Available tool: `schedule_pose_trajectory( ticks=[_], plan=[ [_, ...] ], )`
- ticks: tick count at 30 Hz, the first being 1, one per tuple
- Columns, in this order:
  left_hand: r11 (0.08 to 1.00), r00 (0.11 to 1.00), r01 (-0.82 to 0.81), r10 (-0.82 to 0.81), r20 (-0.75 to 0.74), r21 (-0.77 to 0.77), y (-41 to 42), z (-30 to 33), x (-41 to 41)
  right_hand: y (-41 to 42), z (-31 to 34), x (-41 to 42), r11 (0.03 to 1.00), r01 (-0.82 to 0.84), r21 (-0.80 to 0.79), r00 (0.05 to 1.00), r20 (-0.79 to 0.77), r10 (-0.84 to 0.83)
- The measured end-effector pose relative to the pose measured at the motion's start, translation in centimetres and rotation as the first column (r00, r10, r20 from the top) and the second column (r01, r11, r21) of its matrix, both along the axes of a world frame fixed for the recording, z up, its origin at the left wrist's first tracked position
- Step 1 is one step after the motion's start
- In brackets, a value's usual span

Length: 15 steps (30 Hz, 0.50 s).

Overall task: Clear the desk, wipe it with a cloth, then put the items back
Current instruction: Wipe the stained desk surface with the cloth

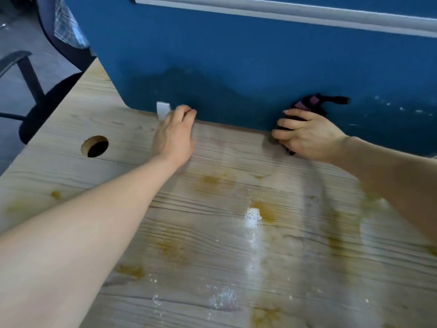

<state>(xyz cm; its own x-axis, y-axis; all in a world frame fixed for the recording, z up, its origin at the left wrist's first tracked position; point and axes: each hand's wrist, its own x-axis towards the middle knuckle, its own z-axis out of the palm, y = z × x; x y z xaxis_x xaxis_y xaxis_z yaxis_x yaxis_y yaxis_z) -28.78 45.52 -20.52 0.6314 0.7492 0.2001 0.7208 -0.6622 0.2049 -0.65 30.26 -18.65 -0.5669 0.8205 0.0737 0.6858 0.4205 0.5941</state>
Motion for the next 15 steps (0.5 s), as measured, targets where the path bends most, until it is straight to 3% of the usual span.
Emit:
schedule_pose_trajectory(
  ticks=[7, 15],
  plan=[
    [0.999, 0.998, 0.034, -0.032, -0.055, 0.032, -3.8, 0.3, 3.8, 4.3, 0.2, -2.7, 0.984, -0.067, 0.166, 0.998, 0.007, 0.067],
    [0.980, 0.977, 0.197, -0.198, -0.084, -0.019, -8.8, -0.4, 10.0, -6.1, 0.1, 7.5, 0.998, -0.032, -0.052, 0.999, -0.020, 0.031]
  ],
)
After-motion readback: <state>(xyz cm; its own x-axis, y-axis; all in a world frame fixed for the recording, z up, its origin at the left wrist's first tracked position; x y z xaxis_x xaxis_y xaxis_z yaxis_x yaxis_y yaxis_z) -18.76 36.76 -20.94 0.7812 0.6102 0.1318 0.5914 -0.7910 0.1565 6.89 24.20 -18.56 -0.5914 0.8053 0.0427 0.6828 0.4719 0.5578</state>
